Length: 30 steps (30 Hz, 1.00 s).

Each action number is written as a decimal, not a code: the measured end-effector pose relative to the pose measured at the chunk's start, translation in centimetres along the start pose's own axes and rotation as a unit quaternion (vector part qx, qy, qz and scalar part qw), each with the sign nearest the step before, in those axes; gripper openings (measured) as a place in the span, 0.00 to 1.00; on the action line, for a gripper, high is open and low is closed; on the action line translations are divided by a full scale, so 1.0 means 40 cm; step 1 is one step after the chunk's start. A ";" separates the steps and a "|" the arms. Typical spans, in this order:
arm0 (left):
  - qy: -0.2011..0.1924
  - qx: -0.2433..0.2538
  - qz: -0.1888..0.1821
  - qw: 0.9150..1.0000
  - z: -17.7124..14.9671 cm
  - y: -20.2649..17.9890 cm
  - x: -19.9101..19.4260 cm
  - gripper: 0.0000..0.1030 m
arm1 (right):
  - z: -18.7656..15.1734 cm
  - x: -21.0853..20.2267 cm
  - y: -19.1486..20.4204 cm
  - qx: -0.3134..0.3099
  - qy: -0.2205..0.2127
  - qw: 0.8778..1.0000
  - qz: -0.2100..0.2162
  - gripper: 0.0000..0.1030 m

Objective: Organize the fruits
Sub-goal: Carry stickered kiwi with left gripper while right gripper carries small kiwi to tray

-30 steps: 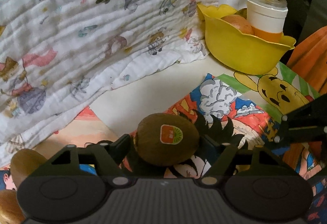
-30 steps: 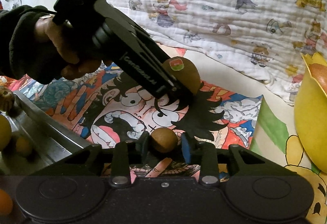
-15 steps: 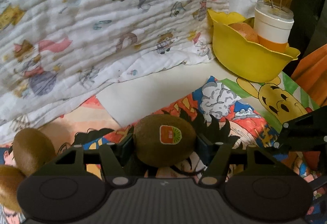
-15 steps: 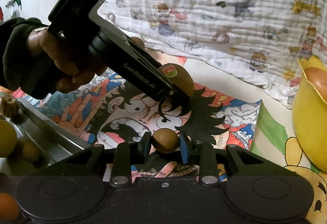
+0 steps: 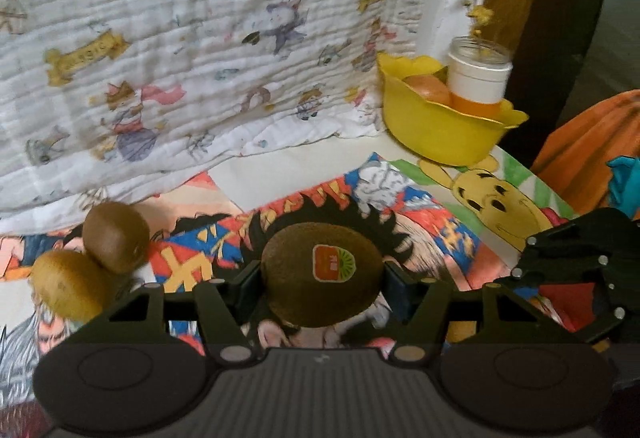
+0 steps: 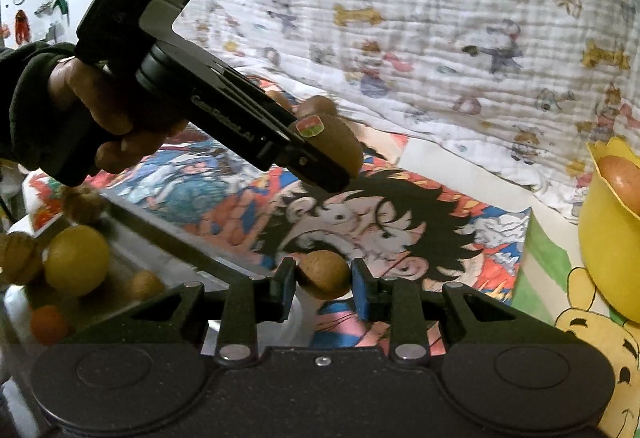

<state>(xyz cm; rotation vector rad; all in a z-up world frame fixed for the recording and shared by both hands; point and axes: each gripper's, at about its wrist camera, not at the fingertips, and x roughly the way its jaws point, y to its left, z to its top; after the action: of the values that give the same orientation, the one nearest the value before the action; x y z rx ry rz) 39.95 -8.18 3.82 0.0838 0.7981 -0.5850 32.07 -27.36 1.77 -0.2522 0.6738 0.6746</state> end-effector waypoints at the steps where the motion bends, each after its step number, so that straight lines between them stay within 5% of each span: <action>1: 0.000 0.001 -0.001 1.000 -0.009 -0.005 -0.011 0.65 | -0.006 -0.008 0.011 -0.001 0.000 1.000 0.003 0.31; 30: 0.055 0.070 -0.070 0.994 -0.212 -0.170 -0.096 0.65 | -0.163 -0.161 0.186 -0.073 0.059 0.994 0.047 0.31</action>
<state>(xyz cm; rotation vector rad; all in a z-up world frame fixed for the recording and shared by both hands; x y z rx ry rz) 28.74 -9.69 1.49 0.1915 0.8738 -0.7738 20.29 -27.61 0.96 -0.3999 0.7542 0.8050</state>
